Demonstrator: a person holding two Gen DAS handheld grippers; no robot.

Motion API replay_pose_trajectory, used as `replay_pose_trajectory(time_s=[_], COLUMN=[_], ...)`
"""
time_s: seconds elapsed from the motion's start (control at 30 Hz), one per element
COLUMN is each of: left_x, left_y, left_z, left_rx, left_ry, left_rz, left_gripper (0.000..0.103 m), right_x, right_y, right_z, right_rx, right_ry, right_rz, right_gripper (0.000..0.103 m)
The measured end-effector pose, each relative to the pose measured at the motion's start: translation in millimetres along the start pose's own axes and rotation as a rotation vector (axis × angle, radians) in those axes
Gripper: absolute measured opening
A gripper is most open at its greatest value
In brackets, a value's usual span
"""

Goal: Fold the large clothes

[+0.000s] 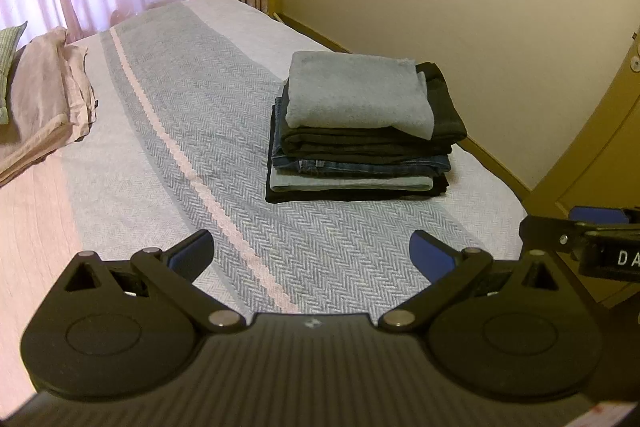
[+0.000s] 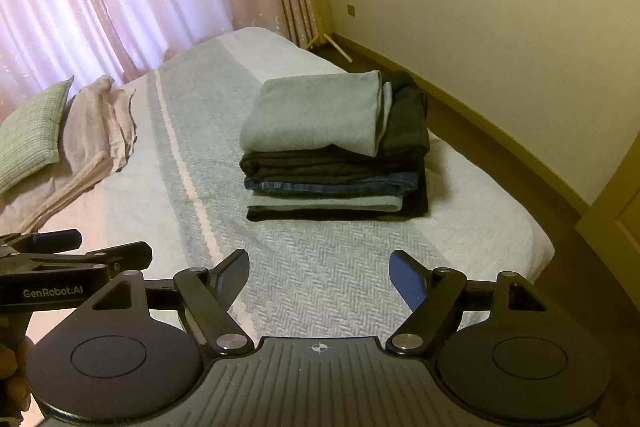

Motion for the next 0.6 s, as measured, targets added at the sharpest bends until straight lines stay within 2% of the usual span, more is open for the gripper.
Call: replay_pose_trajectory(time_s=[0.47, 0.6], left_x=[7.1, 10.1], left_y=[-4.4, -7.6], left_z=[-0.4, -1.9], left_rx=[0.008, 0.037], left_ry=[0.008, 0.024], left_rz=[0.01, -0.003], left_gripper=[0.102, 0.102], right_x=[-0.5, 2.1], right_y=[1.4, -0.1], right_z=[-1.9, -2.3], right_rx=[0.0, -0.004], right_ry=[0.002, 0.001], right_rz=[-0.005, -0.008], right_gripper=[0.074, 0.074])
Point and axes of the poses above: each gripper's, at about its wrist camera, not at the fingertips, and z roughly the way its jaws point, x to its right, y to its underside, the point moved 6 cm from there along z, roughly the way its jaws point, and after that the axes turned 13 degrees about z, right-handed, at the moved point
